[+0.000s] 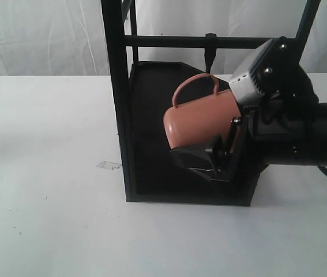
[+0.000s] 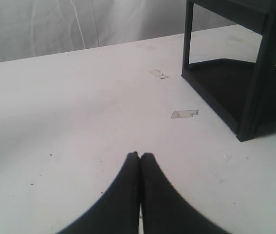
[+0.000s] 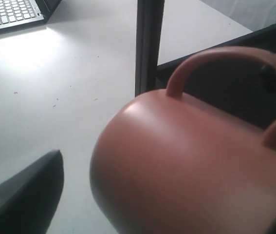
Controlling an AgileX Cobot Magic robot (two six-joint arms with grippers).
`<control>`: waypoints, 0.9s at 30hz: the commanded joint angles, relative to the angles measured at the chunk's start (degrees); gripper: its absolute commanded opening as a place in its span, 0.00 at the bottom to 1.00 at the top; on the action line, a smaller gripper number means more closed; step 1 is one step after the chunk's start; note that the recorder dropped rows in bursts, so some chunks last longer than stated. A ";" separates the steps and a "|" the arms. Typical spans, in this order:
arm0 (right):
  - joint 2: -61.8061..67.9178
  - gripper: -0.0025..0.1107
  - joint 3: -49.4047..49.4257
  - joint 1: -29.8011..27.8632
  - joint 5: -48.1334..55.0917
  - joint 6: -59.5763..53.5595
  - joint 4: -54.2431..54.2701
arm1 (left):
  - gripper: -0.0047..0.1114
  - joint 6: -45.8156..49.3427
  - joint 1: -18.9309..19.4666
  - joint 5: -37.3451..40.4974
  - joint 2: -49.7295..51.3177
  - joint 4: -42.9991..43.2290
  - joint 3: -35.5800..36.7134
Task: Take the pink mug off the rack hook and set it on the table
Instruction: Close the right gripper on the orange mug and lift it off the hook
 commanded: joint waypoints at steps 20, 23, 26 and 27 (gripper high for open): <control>2.38 0.39 -0.22 0.25 0.96 -4.39 4.05 | 0.04 -0.08 0.27 0.23 -0.26 -0.63 0.28; 2.38 0.33 -0.22 0.25 0.74 -4.39 5.29 | 0.04 -0.08 0.27 0.23 -0.26 -0.63 0.28; 2.38 0.28 -0.22 0.25 0.59 -4.92 6.27 | 0.04 -0.08 0.27 0.23 -0.26 -0.63 0.28; 2.38 0.27 -0.22 0.25 0.59 -5.23 6.34 | 0.04 -0.08 0.27 0.23 -0.26 -0.63 0.28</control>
